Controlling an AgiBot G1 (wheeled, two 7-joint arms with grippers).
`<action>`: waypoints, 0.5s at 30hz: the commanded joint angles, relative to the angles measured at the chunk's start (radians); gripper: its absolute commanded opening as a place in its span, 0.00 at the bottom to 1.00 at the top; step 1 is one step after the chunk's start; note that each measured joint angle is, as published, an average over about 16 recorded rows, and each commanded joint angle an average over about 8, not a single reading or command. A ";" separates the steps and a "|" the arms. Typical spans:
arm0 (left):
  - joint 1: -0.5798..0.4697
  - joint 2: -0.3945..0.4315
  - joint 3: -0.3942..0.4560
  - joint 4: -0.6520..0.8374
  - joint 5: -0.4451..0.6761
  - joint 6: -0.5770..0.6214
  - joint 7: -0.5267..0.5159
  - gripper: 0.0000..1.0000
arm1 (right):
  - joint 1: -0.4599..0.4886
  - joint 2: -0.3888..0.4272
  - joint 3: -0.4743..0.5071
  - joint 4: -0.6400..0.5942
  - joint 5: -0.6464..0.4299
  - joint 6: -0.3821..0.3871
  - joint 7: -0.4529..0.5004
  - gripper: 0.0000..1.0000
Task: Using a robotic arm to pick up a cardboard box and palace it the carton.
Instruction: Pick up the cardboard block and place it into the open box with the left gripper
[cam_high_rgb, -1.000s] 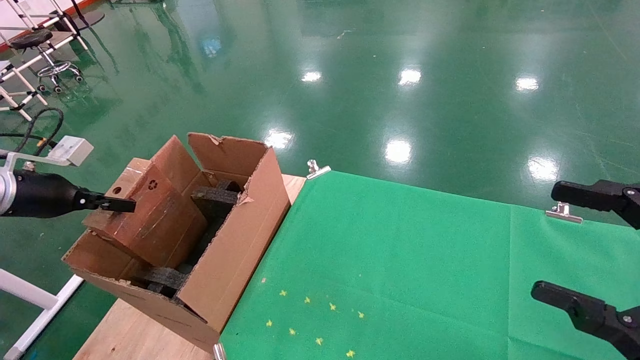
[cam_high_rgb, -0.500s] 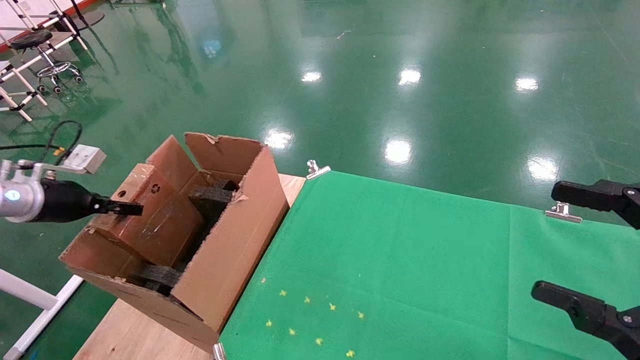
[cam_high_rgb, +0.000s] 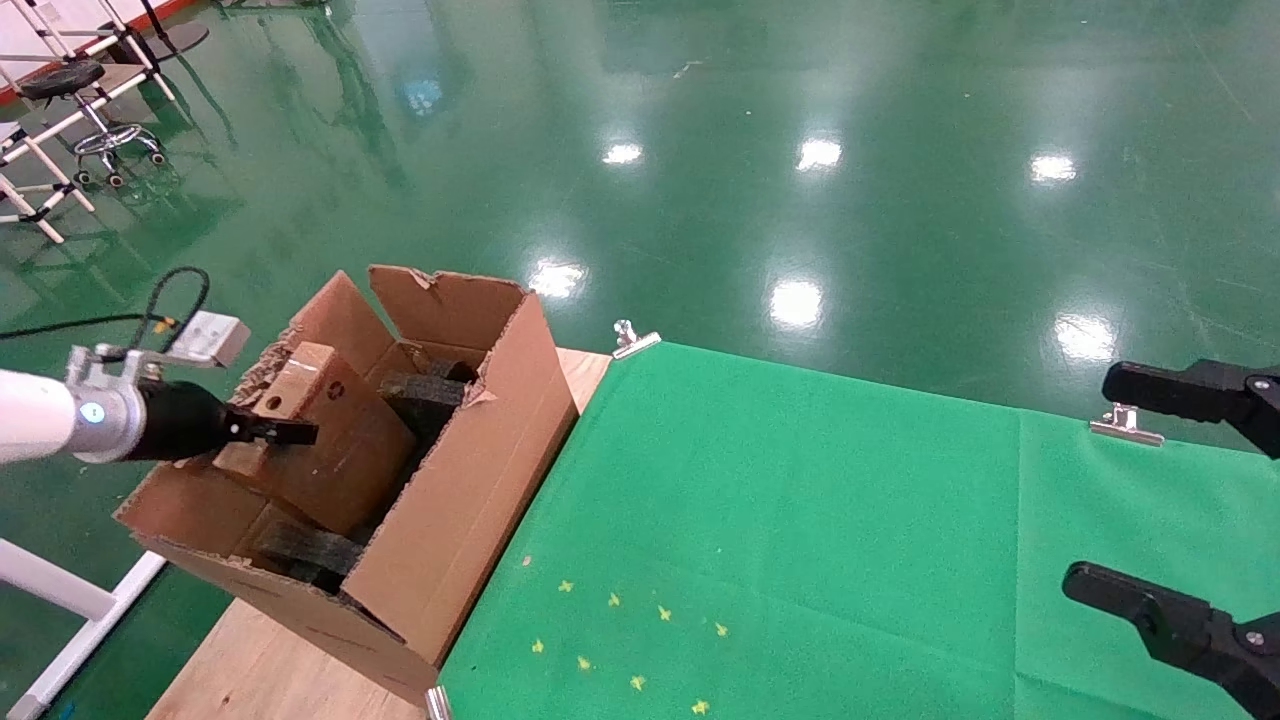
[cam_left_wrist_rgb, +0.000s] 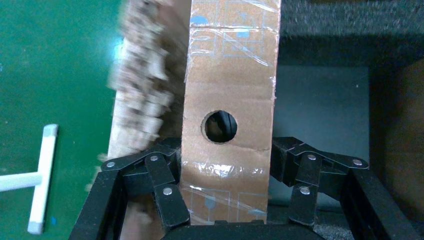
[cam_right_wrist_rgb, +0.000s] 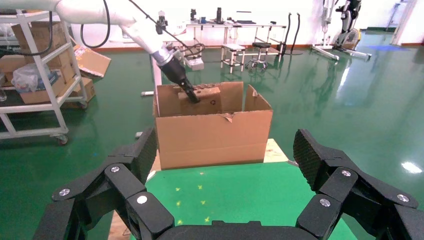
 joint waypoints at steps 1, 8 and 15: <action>0.017 0.006 -0.004 0.002 -0.005 -0.012 -0.002 0.00 | 0.000 0.000 0.000 0.000 0.000 0.000 0.000 1.00; 0.076 0.035 -0.015 -0.001 -0.020 -0.064 -0.015 0.00 | 0.000 0.000 0.000 0.000 0.000 0.000 0.000 1.00; 0.115 0.062 -0.023 -0.008 -0.032 -0.098 -0.030 0.02 | 0.000 0.000 0.000 0.000 0.000 0.000 0.000 1.00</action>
